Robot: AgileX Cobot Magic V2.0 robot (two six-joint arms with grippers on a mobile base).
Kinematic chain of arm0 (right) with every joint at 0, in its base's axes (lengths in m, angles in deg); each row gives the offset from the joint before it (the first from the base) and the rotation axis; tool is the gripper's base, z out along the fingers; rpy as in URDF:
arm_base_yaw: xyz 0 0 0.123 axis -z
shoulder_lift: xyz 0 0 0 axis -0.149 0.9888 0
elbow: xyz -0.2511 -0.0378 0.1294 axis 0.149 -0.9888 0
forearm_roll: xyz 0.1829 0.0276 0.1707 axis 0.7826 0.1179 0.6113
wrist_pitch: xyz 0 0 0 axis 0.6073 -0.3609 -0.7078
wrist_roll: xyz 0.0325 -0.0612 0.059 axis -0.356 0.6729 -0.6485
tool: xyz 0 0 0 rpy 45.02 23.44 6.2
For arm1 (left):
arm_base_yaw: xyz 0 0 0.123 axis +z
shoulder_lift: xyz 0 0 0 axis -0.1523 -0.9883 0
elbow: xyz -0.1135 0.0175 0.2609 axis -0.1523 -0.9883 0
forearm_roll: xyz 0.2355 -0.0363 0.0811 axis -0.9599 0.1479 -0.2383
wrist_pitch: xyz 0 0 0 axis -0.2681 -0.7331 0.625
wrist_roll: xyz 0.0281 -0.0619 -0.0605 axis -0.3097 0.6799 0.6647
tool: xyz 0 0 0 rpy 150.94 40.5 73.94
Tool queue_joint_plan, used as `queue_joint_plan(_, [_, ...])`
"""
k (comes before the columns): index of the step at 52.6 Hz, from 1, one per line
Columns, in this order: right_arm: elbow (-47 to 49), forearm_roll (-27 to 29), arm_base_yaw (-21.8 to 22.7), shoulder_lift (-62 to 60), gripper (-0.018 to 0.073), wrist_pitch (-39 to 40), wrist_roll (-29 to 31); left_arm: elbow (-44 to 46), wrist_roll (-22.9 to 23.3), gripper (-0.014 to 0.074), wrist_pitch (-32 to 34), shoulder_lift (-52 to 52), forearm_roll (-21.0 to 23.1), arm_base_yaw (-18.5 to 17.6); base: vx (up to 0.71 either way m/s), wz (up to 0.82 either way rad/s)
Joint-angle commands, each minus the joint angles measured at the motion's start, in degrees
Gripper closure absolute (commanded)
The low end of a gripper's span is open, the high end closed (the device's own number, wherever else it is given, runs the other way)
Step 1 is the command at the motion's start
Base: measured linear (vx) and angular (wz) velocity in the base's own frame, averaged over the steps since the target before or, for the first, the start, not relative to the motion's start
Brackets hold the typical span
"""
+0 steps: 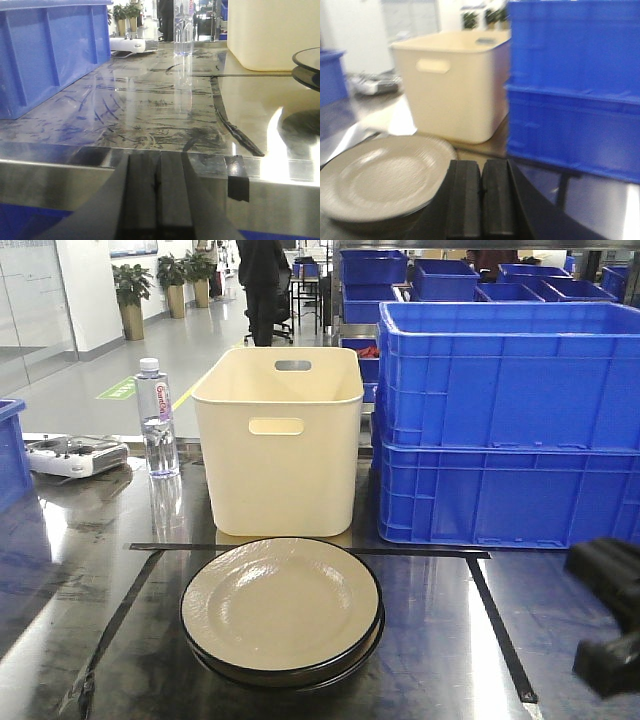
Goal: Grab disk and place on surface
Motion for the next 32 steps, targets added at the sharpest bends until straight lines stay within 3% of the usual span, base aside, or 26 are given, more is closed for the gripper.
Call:
queue_joint_plan(1, [1.81, -27.72, 0.12, -0.45, 0.0566, -0.82, -26.66, -0.57, 0.00, 0.0598, 4.96, 0.43, -0.04, -0.24, 0.00, 0.00])
queue_joint_plan(6, [1.81, -48.02, 0.12, -0.45, 0.0566, -1.76, -49.21, -0.57, 0.00, 0.0598, 4.96, 0.43, -0.04, -0.24, 0.00, 0.00])
queue_joint_plan(9, [1.48, -57.18, 0.12, 0.00, 0.0566, -2.39, -58.14, -0.57, 0.00, 0.0598, 4.96, 0.43, -0.04, -0.24, 0.00, 0.00])
queue_joint_plan(13, [-0.95, -64.87, 0.23, -1.51, 0.0566, -1.67, -65.27, -0.57, 0.00, 0.0598, 4.96, 0.43, -0.04, -0.24, 0.00, 0.00])
queue_joint_plan(18, [-7.03, -66.78, 1.12, -5.71, 0.0566, 2.76, -66.78, -0.57, 0.00, 0.0598, 4.96, 0.43, -0.04, -0.24, 0.00, 0.00])
queue_joint_plan(32, [-34.90, -64.73, 5.43, -26.77, 0.0566, 20.12, -65.95, -0.57, 0.00, 0.0598, 4.96, 0.43, -0.04, -0.24, 0.00, 0.00])
